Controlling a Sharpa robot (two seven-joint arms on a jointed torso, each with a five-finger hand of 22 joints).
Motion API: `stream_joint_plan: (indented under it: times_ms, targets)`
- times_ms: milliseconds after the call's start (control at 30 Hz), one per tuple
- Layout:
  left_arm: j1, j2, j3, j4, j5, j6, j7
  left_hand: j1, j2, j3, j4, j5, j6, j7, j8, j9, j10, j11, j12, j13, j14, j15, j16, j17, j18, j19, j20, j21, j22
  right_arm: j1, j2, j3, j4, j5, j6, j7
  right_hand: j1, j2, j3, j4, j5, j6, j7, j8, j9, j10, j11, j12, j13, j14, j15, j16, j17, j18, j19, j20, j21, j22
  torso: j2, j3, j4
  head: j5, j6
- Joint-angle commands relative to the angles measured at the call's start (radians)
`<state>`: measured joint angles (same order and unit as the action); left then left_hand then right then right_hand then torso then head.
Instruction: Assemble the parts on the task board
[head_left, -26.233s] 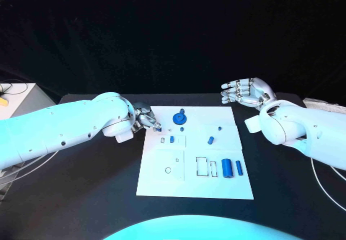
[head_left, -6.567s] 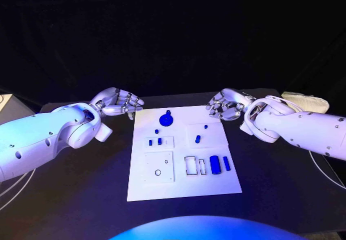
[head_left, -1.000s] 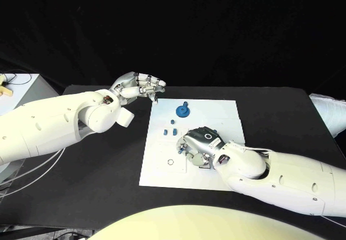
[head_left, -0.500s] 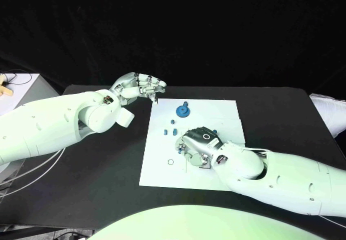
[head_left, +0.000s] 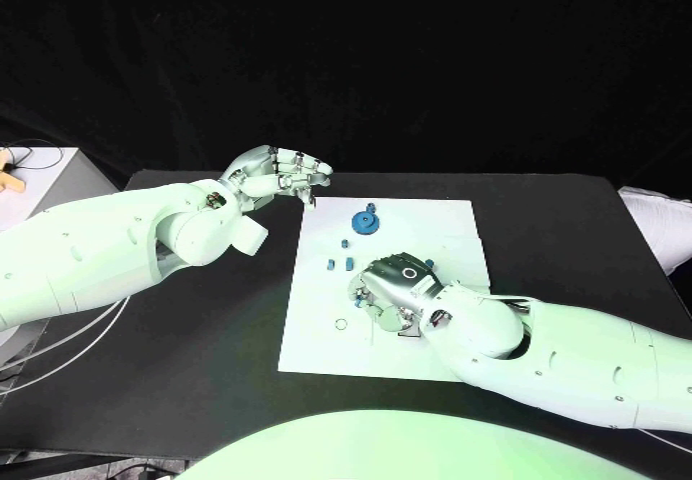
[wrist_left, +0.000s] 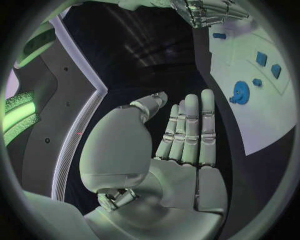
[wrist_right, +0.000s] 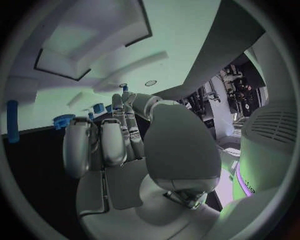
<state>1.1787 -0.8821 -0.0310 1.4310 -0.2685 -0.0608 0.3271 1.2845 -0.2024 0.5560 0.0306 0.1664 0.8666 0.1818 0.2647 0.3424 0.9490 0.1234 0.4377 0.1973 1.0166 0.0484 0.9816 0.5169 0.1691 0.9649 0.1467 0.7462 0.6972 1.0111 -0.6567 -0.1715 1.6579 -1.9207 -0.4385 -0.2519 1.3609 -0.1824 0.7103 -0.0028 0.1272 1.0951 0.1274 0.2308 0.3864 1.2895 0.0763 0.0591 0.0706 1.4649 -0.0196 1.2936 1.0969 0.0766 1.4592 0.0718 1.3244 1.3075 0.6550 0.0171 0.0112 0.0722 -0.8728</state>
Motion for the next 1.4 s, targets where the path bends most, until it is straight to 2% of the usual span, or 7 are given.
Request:
stream_joint_plan:
  times_ms: [33, 367, 633, 867, 1167, 1400]
  targets:
    - [-0.001, 0.002, 0.001, 0.001, 0.007, 0.019, 0.003, 0.008, 0.002, -0.005, 0.000, -0.001, -0.004, 0.006, -0.005, 0.000, -0.002, 0.002, -0.006, -0.002, 0.001, 0.006, -0.003, -0.001, 0.014, 0.003, 0.001, -0.006, -0.001, -0.006, -0.002, -0.005, -0.001, -0.024, 0.048, -0.014, -0.003, 0.006, 0.004, -0.002, 0.006, 0.010, 0.000, 0.003, 0.001, 0.029, -0.021, 0.006, 0.001, 0.028, -0.008, 0.003, 0.000, -0.018, 0.014, 0.000, 0.005, 0.027, 0.000, 0.0004, -0.0005, 0.000, 0.000]
    - [-0.002, 0.002, 0.001, 0.000, 0.007, 0.020, 0.002, 0.009, 0.004, -0.006, 0.001, -0.001, -0.005, 0.006, -0.005, 0.000, -0.004, 0.002, -0.006, -0.002, 0.000, 0.006, -0.004, -0.001, 0.014, 0.004, 0.002, -0.008, -0.002, -0.008, -0.009, -0.005, 0.009, -0.030, 0.025, -0.018, -0.003, 0.006, 0.004, -0.002, 0.006, 0.010, 0.000, 0.003, 0.001, 0.029, -0.021, 0.006, 0.001, 0.028, -0.008, 0.003, 0.000, -0.018, 0.014, 0.000, 0.005, 0.027, -0.001, 0.0006, -0.0013, 0.001, 0.000]
    - [-0.002, 0.002, 0.001, -0.001, 0.007, 0.022, 0.001, 0.009, 0.004, -0.006, 0.001, -0.001, -0.005, 0.006, -0.005, 0.000, -0.004, 0.002, -0.006, -0.002, 0.000, 0.006, -0.004, -0.001, 0.014, 0.004, 0.002, -0.008, -0.002, -0.009, -0.014, -0.005, 0.016, -0.039, -0.021, -0.025, -0.005, 0.006, 0.006, -0.003, 0.007, 0.009, 0.000, 0.004, 0.003, 0.029, -0.021, 0.005, 0.001, 0.029, -0.008, 0.006, 0.002, -0.019, 0.014, 0.000, 0.007, 0.029, -0.001, 0.0007, -0.0007, 0.001, 0.000]
    - [-0.003, 0.003, 0.001, -0.003, 0.007, 0.023, 0.000, 0.009, 0.004, -0.006, 0.001, -0.001, -0.005, 0.006, -0.005, 0.000, -0.004, 0.002, -0.006, -0.002, 0.000, 0.006, -0.004, -0.001, 0.014, 0.004, 0.002, -0.008, -0.002, -0.010, -0.017, -0.005, 0.018, -0.043, -0.039, -0.032, -0.005, 0.006, 0.006, -0.003, 0.007, 0.009, 0.000, 0.004, 0.004, 0.030, -0.021, 0.005, 0.001, 0.029, -0.008, 0.007, 0.003, -0.019, 0.015, 0.000, 0.009, 0.031, -0.001, 0.0002, -0.0006, 0.001, 0.000]
    - [-0.003, 0.003, 0.001, -0.003, 0.007, 0.026, -0.001, 0.010, 0.005, -0.007, 0.001, -0.002, -0.005, 0.006, -0.005, 0.000, -0.005, 0.003, -0.007, -0.003, -0.001, 0.007, -0.005, -0.001, 0.014, 0.004, 0.002, -0.010, -0.004, -0.010, -0.017, -0.005, 0.018, -0.046, -0.023, -0.036, -0.005, 0.006, 0.006, -0.003, 0.007, 0.009, 0.000, 0.004, 0.004, 0.030, -0.021, 0.005, 0.001, 0.029, -0.008, 0.007, 0.003, -0.019, 0.015, 0.000, 0.009, 0.031, -0.001, 0.0001, -0.0007, 0.000, 0.000]
    - [-0.003, 0.004, 0.001, -0.003, 0.007, 0.027, -0.002, 0.010, 0.005, -0.007, 0.001, -0.002, -0.005, 0.006, -0.005, 0.000, -0.005, 0.003, -0.007, -0.003, -0.001, 0.007, -0.005, -0.001, 0.014, 0.004, 0.002, -0.010, -0.004, -0.010, -0.008, -0.005, 0.011, -0.046, 0.033, -0.036, -0.007, 0.005, 0.007, -0.004, 0.007, 0.009, 0.000, 0.005, 0.005, 0.030, -0.021, 0.005, 0.001, 0.028, -0.008, 0.006, 0.001, -0.019, 0.015, 0.000, 0.008, 0.030, -0.001, -0.0007, -0.0002, -0.001, 0.000]
